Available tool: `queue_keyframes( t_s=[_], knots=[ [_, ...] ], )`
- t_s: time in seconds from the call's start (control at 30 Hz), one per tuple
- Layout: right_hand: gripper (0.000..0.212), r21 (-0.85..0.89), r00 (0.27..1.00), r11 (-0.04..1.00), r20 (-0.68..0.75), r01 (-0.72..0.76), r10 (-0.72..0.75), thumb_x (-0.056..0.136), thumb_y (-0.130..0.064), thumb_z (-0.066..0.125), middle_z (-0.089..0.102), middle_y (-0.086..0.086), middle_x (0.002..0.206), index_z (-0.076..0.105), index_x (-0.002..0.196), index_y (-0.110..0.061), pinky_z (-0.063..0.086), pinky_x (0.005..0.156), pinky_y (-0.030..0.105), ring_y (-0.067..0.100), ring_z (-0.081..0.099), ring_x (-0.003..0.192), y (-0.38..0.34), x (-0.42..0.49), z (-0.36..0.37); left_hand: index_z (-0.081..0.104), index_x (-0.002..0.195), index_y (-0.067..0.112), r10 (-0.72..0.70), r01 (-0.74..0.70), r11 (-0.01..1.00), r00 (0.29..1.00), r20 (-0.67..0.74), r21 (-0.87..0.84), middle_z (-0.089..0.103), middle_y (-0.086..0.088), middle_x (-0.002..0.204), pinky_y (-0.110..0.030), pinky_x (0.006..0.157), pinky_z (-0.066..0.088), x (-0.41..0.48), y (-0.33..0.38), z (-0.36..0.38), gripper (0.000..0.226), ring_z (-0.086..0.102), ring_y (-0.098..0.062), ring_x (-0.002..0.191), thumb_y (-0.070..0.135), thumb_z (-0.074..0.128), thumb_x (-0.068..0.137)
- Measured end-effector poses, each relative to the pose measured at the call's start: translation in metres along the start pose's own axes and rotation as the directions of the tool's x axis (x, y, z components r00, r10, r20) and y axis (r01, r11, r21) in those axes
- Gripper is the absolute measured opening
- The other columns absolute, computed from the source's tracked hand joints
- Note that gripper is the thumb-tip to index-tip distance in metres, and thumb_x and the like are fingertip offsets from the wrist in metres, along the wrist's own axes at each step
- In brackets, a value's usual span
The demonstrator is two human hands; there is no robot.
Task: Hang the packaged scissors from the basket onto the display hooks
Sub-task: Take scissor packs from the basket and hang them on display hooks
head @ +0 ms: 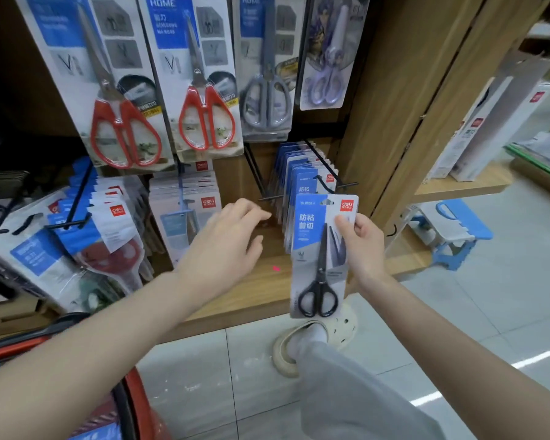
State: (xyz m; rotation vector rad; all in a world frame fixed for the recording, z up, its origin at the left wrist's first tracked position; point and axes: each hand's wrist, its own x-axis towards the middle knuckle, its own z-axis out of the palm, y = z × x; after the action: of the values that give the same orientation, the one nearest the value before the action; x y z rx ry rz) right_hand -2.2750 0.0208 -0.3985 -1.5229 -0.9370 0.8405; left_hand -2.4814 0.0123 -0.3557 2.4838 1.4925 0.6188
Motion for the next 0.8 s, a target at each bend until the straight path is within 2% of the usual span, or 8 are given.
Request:
queue_keyframes(
  t_s=[0.07, 0.23, 0.4, 0.47, 0.57, 0.67, 0.73, 0.8],
  knots=[
    [0.013, -0.074, 1.000, 0.997, -0.001, 0.005, -0.005, 0.096, -0.018, 0.052, 0.067, 0.003, 0.087, 0.059, 0.089, -0.010, 0.047, 0.067, 0.024, 0.010, 0.060, 0.077, 0.010, 0.011, -0.004, 0.041, 0.141, 0.019, 0.083, -0.087, 0.989, 0.996, 0.038, 0.121, 0.040, 0.002, 0.140, -0.028, 0.107, 0.026, 0.017, 0.001, 0.001, 0.045, 0.036, -0.014, 0.129, 0.021, 0.047, 0.096],
    [0.015, -0.186, 0.999, 0.982, -0.031, -0.045, 0.040, 0.098, -0.020, 0.046, 0.057, -0.004, 0.078, 0.051, 0.095, -0.006, 0.035, 0.043, 0.004, -0.001, 0.051, 0.064, 0.024, 0.048, -0.004, 0.031, 0.146, 0.015, 0.122, -0.146, 0.955, 0.987, 0.107, 0.258, 0.035, -0.004, 0.148, -0.030, 0.112, 0.019, 0.047, -0.008, 0.015, 0.054, 0.028, -0.019, 0.138, 0.021, 0.047, 0.095],
    [0.017, -0.191, 0.994, 0.978, -0.089, -0.080, 0.064, 0.098, -0.025, 0.046, 0.061, 0.003, 0.094, 0.053, 0.098, -0.010, 0.045, 0.066, 0.025, 0.017, 0.059, 0.085, 0.033, 0.082, 0.007, 0.017, 0.150, 0.011, 0.183, -0.221, 0.929, 0.971, 0.152, 0.297, 0.028, -0.007, 0.153, -0.029, 0.116, 0.014, 0.050, -0.023, 0.026, 0.063, 0.020, -0.020, 0.144, 0.017, 0.047, 0.095],
    [0.018, -0.170, 0.991, 0.980, -0.108, -0.100, 0.082, 0.099, -0.025, 0.045, 0.060, 0.004, 0.096, 0.054, 0.102, -0.009, 0.045, 0.066, 0.027, 0.016, 0.058, 0.086, 0.034, 0.093, 0.012, 0.017, 0.151, 0.011, 0.196, -0.231, 0.928, 0.970, 0.144, 0.291, 0.027, -0.007, 0.154, -0.029, 0.116, 0.013, 0.050, -0.028, 0.029, 0.064, 0.019, -0.020, 0.144, 0.016, 0.048, 0.095],
    [0.017, -0.195, 0.990, 0.976, -0.122, -0.100, 0.077, 0.098, -0.024, 0.047, 0.060, 0.005, 0.093, 0.056, 0.097, -0.010, 0.045, 0.081, 0.035, 0.019, 0.055, 0.087, 0.035, 0.109, 0.019, 0.025, 0.148, 0.008, 0.232, -0.257, 0.918, 0.966, 0.115, 0.301, 0.035, -0.011, 0.150, -0.030, 0.113, 0.014, 0.049, -0.033, 0.032, 0.064, 0.026, -0.024, 0.142, 0.012, 0.054, 0.091],
    [0.012, -0.188, 0.987, 0.975, -0.130, -0.119, 0.095, 0.097, -0.023, 0.051, 0.055, -0.001, 0.079, 0.054, 0.092, -0.012, 0.040, 0.074, 0.029, 0.017, 0.051, 0.081, 0.034, 0.126, 0.027, 0.033, 0.145, 0.005, 0.258, -0.276, 0.913, 0.961, 0.097, 0.300, 0.042, -0.014, 0.145, -0.033, 0.111, 0.019, 0.049, -0.037, 0.035, 0.063, 0.033, -0.028, 0.139, 0.010, 0.058, 0.088],
    [0.011, -0.189, 0.981, 0.971, -0.149, -0.149, 0.122, 0.094, -0.019, 0.058, 0.063, 0.002, 0.089, 0.057, 0.100, -0.010, 0.041, 0.076, 0.027, 0.019, 0.056, 0.089, 0.031, 0.138, 0.030, 0.035, 0.144, 0.004, 0.262, -0.277, 0.913, 0.961, 0.090, 0.299, 0.044, -0.015, 0.144, -0.036, 0.111, 0.023, 0.049, -0.040, 0.036, 0.062, 0.035, -0.028, 0.138, 0.011, 0.059, 0.087],
    [0.026, -0.197, 0.974, 0.964, -0.176, -0.176, 0.142, 0.089, -0.016, 0.065, 0.065, 0.009, 0.110, 0.059, 0.111, -0.003, 0.043, 0.083, 0.024, 0.020, 0.058, 0.100, 0.029, 0.149, 0.031, 0.040, 0.141, 0.002, 0.276, -0.286, 0.908, 0.958, 0.078, 0.306, 0.048, -0.017, 0.140, -0.037, 0.108, 0.027, 0.049, -0.041, 0.036, 0.062, 0.041, -0.031, 0.134, 0.010, 0.062, 0.084]
  ],
)
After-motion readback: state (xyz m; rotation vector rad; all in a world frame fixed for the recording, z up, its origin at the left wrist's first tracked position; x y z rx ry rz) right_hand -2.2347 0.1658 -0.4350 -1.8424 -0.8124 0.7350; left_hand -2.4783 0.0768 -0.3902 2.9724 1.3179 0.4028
